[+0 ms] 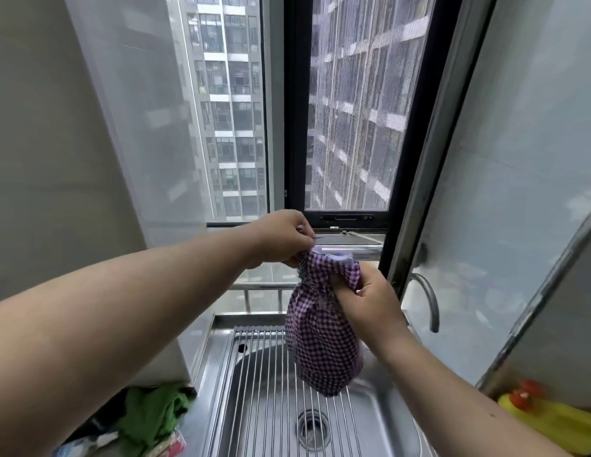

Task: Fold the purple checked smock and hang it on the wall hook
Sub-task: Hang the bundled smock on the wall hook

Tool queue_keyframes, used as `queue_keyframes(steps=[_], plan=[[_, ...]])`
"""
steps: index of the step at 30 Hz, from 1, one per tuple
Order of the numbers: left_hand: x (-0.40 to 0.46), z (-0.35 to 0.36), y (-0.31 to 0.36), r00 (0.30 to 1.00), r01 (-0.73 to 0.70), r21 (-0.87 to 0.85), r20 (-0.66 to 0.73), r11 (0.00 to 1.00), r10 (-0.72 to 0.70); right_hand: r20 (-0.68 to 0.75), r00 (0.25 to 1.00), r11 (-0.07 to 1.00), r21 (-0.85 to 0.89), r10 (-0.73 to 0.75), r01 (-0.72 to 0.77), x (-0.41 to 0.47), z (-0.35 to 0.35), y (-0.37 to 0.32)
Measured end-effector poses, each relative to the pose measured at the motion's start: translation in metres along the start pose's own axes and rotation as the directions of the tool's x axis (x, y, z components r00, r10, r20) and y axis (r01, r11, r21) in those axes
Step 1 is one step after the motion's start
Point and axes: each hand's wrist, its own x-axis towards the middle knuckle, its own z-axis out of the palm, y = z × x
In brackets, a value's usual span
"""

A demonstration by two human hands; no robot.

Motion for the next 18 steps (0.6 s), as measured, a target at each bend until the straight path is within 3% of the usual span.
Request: queue_keyframes(steps=[3, 5, 8, 15, 18], plan=[[-0.010, 0.007, 0.006, 1.000, 0.003, -0.051, -0.005, 0.999, -0.003, 0.150, 0.988, 1.000, 0.013, 0.025, -0.028, -0.011, -0.007, -0.006], [-0.018, 0.008, 0.009, 0.998, -0.002, -0.030, 0.055, 1.000, 0.004, 0.223, 0.973, 0.982, 0.164, 0.058, -0.096, -0.018, -0.010, -0.016], [-0.034, 0.005, 0.020, 0.992, -0.023, 0.059, 0.129, 0.998, 0.015, 0.169, 0.978, 0.921, 0.348, 0.124, -0.177, -0.019, -0.013, -0.038], [-0.059, 0.003, 0.050, 0.964, -0.172, 0.190, 0.234, 0.967, 0.126, 0.181, 0.972, 0.969, 0.167, 0.150, -0.180, -0.037, -0.024, -0.083], [-0.071, 0.002, 0.055, 0.942, -0.240, 0.232, 0.291, 0.943, 0.168, 0.168, 0.956, 0.932, 0.234, 0.240, -0.276, -0.053, -0.028, -0.102]])
